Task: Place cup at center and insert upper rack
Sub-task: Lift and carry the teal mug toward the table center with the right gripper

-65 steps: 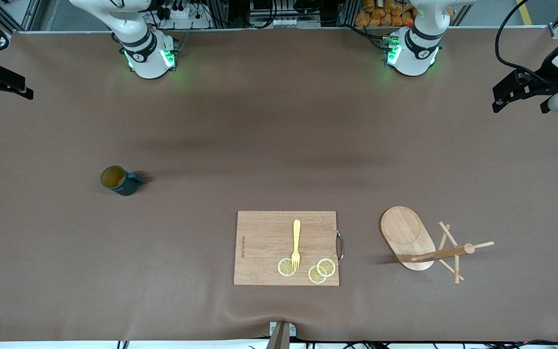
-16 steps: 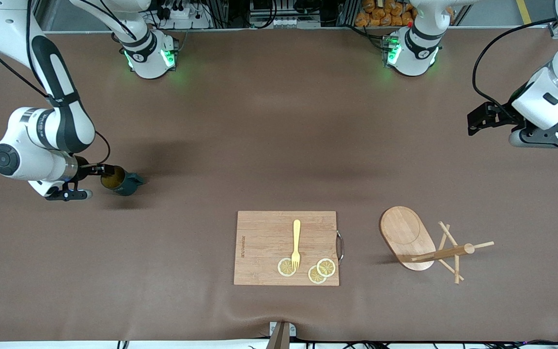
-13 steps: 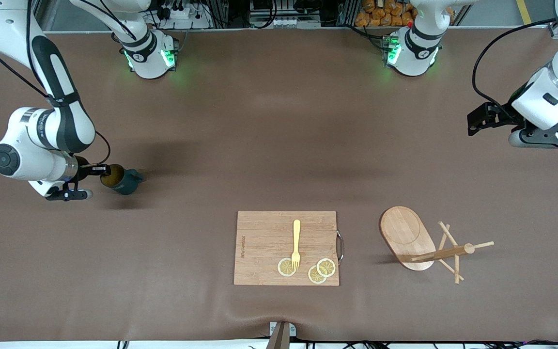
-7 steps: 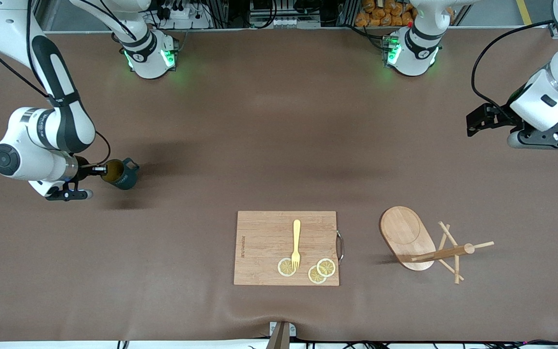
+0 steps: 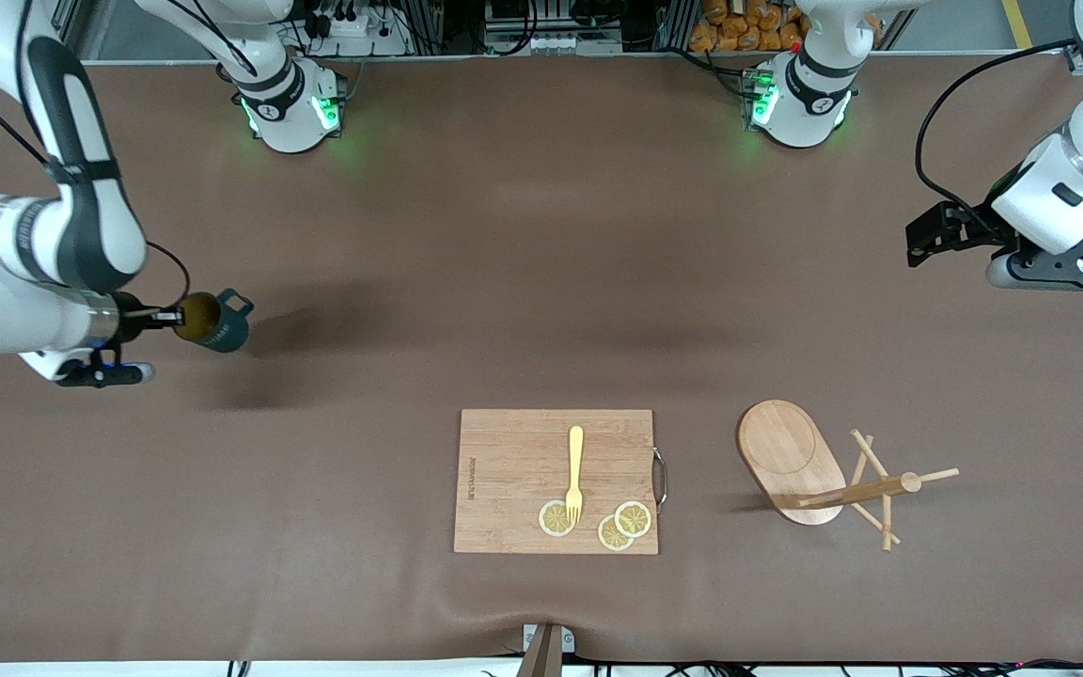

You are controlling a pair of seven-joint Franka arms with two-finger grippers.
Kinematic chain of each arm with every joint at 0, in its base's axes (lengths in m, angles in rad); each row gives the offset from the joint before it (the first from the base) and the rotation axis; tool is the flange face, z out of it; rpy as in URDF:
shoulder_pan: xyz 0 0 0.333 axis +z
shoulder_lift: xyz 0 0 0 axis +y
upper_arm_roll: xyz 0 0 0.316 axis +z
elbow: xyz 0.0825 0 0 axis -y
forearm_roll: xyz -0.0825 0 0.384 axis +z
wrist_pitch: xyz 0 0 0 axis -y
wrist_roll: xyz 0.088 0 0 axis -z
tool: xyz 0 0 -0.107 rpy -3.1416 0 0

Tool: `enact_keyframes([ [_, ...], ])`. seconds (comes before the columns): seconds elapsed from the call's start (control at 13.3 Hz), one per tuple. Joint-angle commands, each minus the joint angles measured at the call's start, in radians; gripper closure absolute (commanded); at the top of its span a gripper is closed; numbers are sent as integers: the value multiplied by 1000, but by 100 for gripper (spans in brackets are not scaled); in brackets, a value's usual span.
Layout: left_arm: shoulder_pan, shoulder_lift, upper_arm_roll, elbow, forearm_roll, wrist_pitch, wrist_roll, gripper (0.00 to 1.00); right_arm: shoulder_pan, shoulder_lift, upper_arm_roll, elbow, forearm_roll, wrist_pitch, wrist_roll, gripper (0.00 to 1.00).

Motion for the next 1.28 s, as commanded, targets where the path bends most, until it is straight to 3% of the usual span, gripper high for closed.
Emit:
enact_keyframes([
  [0.0, 5, -10, -6, -1, 5, 10, -1, 0, -4, -25, 31, 129, 16, -172, 36, 100],
  [0.3, 11, -11, -6, 1, 5, 11, 3, 0, -4, -95, 83, 164, 32, -257, 122, 100],
  [0.53, 14, -11, -5, -4, 7, 11, 3, 0, -6, -124, 164, 168, 66, -279, 226, 100],
  [1.21, 16, -8, -2, -34, 7, 19, -3, 0, -18, -115, 543, 219, 158, -263, 704, 100],
])
